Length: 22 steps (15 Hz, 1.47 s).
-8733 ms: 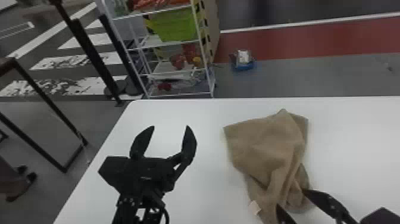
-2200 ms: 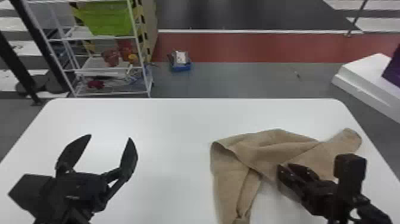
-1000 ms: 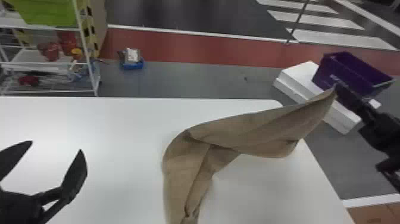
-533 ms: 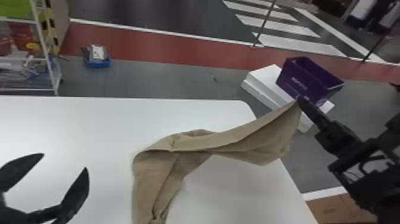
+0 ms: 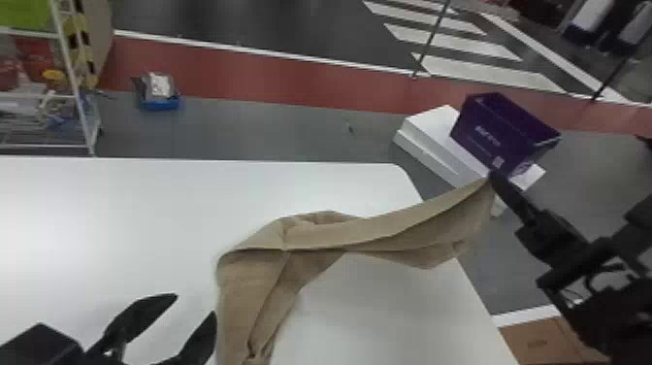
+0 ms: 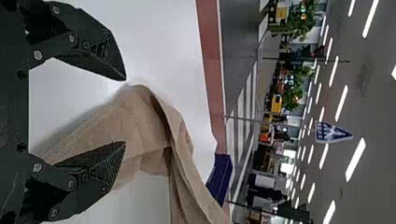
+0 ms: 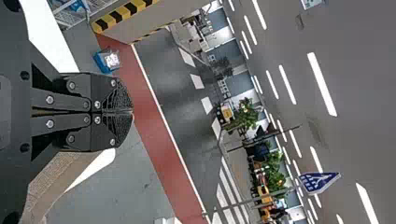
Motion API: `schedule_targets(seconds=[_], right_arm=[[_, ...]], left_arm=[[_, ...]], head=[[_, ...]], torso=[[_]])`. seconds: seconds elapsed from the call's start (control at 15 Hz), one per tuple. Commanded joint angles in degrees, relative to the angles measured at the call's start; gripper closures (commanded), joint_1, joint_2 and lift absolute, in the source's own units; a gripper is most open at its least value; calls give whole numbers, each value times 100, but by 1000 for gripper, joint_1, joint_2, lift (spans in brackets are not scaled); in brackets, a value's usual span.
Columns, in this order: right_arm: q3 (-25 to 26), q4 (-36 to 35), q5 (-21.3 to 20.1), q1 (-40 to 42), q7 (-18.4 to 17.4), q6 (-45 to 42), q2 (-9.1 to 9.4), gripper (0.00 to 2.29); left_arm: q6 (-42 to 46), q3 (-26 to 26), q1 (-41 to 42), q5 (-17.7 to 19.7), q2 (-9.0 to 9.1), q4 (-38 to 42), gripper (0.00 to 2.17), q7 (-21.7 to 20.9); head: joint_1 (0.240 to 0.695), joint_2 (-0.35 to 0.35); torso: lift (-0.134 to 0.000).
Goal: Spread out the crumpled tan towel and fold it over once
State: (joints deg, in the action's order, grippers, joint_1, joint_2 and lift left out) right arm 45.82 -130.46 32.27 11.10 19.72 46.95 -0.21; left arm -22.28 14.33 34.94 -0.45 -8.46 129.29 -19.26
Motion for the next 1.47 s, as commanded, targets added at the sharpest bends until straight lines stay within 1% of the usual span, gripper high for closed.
schedule_targets(seconds=[0.0, 0.07, 0.13, 0.2, 0.33, 0.47, 0.6, 0.73, 0.87, 1.0, 1.13, 1.27, 1.4], right_arm=[[-21, 12, -1, 24, 14, -58, 21, 1771], [-21, 65, -28, 24, 14, -146, 21, 1771], [-39, 170, -116, 42, 49, -269, 21, 1771], [-65, 320, -204, 68, 93, -392, 21, 1771], [-82, 671, -538, 77, 322, -620, 12, 1771], [-109, 838, -845, 244, 506, -954, 26, 1771], [-170, 988, -959, 472, 532, -1394, 26, 1771], [-162, 1181, -1188, 490, 568, -1464, 26, 1771], [-170, 1216, -1249, 587, 647, -1569, 26, 1771], [-214, 1190, -1241, 675, 647, -1657, 26, 1771], [-223, 1163, -1249, 710, 664, -1710, 26, 1771], [-249, 1172, -1258, 719, 664, -1745, 26, 1771], [-267, 1163, -1276, 719, 664, -1745, 26, 1771]], left_arm=[[-53, 298, -66, 71, -33, -1, 701, 1], [-18, 395, -75, 141, -33, 8, 1075, 1], [0, 448, -75, 124, -33, 35, 1308, 19], [0, 448, -84, 124, -33, 43, 1426, 19], [52, 421, -84, 185, -50, 79, 1426, 45], [88, 430, -58, 379, -173, 105, 1426, 54], [193, 448, -49, 449, -200, 61, 1426, 89], [176, 483, -75, 546, -226, 43, 1426, 36], [-35, 632, -146, 581, -288, -9, 1426, 28], [-141, 852, -242, 554, -332, -176, 1426, 1], [-123, 1081, -374, 511, -332, -405, 1426, 63], [-88, 1256, -541, 344, -296, -642, 1426, 247], [-123, 1256, -620, 405, -305, -721, 1426, 274]], head=[[695, -350], [695, -350], [695, -350], [695, -350], [695, -350], [695, -350], [695, -350], [695, -350], [695, -350], [695, -350], [695, -350], [695, -350], [695, -350]], torso=[[-124], [-124], [-124], [-124], [-124], [-124], [-124], [-124], [-124], [-124], [-124], [-124], [-124]])
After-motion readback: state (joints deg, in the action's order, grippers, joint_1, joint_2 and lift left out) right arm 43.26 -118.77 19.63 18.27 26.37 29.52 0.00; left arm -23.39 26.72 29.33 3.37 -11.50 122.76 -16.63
